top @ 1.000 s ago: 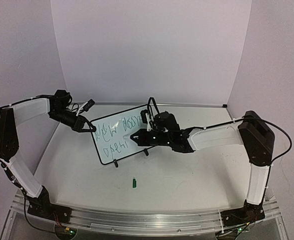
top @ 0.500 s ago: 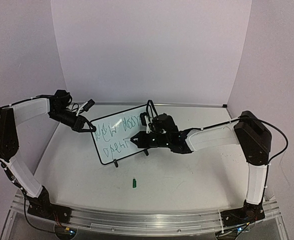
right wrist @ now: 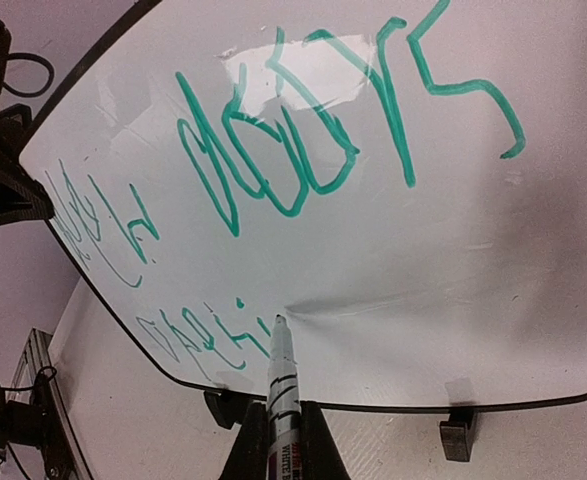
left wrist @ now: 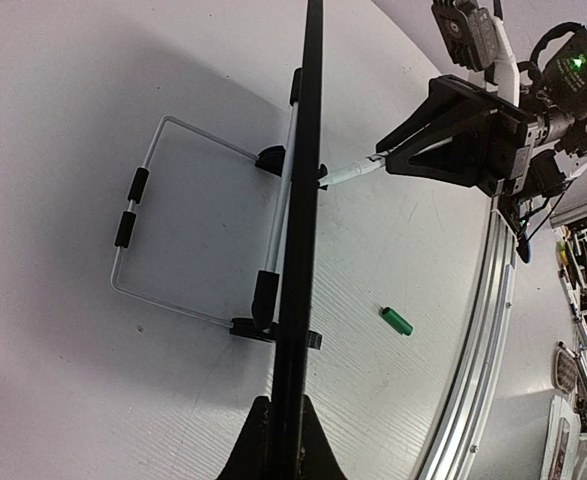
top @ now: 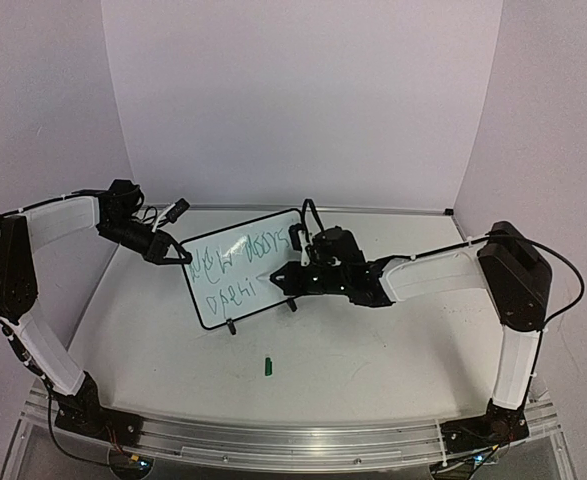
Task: Write a sentence on the whiteboard
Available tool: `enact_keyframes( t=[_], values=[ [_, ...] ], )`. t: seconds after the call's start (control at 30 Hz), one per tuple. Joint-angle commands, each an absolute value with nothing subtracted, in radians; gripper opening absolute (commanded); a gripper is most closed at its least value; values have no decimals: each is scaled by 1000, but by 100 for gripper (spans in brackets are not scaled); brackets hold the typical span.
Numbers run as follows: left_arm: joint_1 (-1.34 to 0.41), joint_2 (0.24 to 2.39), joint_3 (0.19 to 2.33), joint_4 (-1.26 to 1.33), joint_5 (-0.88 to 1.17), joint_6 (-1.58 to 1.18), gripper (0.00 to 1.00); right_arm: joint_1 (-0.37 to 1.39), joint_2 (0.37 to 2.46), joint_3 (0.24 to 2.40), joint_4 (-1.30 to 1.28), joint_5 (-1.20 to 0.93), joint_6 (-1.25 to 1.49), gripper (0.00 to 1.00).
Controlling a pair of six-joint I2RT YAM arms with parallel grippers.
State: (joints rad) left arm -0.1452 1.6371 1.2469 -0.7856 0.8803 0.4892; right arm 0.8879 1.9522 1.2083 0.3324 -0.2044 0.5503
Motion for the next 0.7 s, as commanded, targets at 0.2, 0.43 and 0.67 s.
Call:
enact_keyframes(
  t=[0.2, 0.43, 0.67],
  values=[
    [-138, 1629, 1269, -772, 753, 486, 0, 878, 1980, 1241, 348, -201, 543, 0],
    [-138, 1628, 1269, -773, 753, 486, 0, 874, 1992, 1247, 348, -199, 548, 0],
    [-138, 1623, 1270, -773, 753, 490, 0, 874, 1995, 1234, 325, -201, 567, 0]
  ],
)
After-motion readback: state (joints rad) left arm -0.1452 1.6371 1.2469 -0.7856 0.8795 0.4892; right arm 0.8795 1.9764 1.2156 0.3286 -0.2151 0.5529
